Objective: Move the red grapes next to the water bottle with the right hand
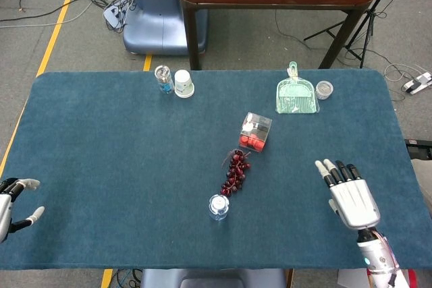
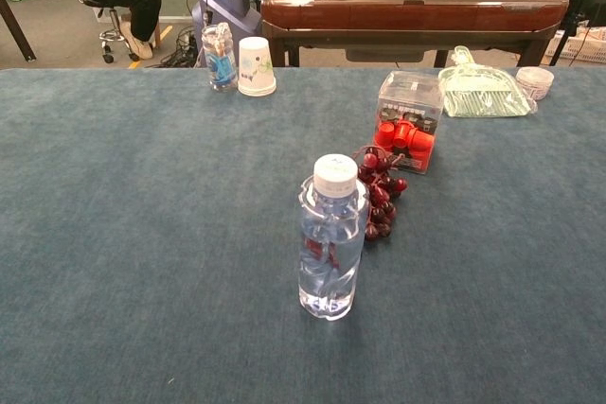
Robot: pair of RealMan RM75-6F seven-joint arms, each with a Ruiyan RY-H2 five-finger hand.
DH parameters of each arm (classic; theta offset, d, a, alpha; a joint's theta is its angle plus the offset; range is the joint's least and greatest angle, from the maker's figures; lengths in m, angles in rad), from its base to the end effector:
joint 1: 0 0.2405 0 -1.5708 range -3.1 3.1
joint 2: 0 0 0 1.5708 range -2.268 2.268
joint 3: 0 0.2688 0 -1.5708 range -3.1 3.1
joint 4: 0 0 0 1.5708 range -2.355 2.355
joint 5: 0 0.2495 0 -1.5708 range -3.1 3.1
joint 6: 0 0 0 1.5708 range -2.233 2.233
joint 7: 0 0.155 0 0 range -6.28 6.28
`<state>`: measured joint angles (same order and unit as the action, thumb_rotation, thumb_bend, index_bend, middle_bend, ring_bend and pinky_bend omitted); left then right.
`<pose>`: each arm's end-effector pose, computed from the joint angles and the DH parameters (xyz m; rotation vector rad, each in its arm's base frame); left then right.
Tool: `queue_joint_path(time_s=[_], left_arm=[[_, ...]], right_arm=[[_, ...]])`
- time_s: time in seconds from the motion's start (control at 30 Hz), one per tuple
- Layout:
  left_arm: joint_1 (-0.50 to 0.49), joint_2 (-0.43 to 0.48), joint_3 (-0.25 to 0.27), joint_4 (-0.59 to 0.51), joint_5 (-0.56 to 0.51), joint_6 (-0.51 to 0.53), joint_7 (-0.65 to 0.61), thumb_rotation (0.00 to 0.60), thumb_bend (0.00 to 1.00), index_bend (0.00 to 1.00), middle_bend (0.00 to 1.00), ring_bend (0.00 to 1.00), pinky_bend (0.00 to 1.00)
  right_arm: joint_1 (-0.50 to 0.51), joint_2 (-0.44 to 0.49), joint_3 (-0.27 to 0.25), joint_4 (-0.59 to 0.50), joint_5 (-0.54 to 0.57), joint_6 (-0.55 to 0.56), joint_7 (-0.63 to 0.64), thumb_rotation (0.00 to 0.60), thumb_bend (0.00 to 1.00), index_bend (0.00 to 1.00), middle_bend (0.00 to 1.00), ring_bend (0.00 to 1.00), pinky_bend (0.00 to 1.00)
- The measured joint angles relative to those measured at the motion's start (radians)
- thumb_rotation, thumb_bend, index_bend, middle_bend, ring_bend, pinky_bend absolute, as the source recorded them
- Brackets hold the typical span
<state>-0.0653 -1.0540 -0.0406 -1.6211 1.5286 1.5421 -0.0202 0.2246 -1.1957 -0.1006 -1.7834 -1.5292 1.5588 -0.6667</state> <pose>-0.3390 0.1875 0.1551 -1.3811 -0.8388 -0.9120 -0.2660 -0.1934 0.0787 1.6384 -0.4992 0.6613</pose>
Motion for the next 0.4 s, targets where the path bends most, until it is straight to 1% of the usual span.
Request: queue_joint_path(time_s=[0.07, 0.2, 0.4], left_arm=[[0.002, 0.003, 0.006, 0.001, 0.014, 0.004, 0.001, 0.6, 0.21, 0.34, 0.42, 0.28, 0.44], [0.003, 0.008, 0.012, 0.002, 0.012, -0.007, 0.001, 0.6, 0.21, 0.34, 0.42, 0.27, 0.44], [-0.006, 0.01, 0.009, -0.005, -0.006, -0.032, 0.005, 0.6, 0.21, 0.34, 0.41, 0.28, 0.44]], right_arm=[[-0.033, 0.014, -0.003, -0.006, 0.007, 0.029, 0.016, 0.6, 0.0, 0.16, 0.24, 0.17, 0.27], [-0.065, 0.031, 0.002, 0.001, 0.018, 0.051, 0.073, 0.6, 0.0, 0.16, 0.24, 0.17, 0.27], [-0.088, 0.072, 0.036, 0.008, 0.029, 0.056, 0.138, 0.6, 0.0, 0.16, 0.24, 0.17, 0.27]])
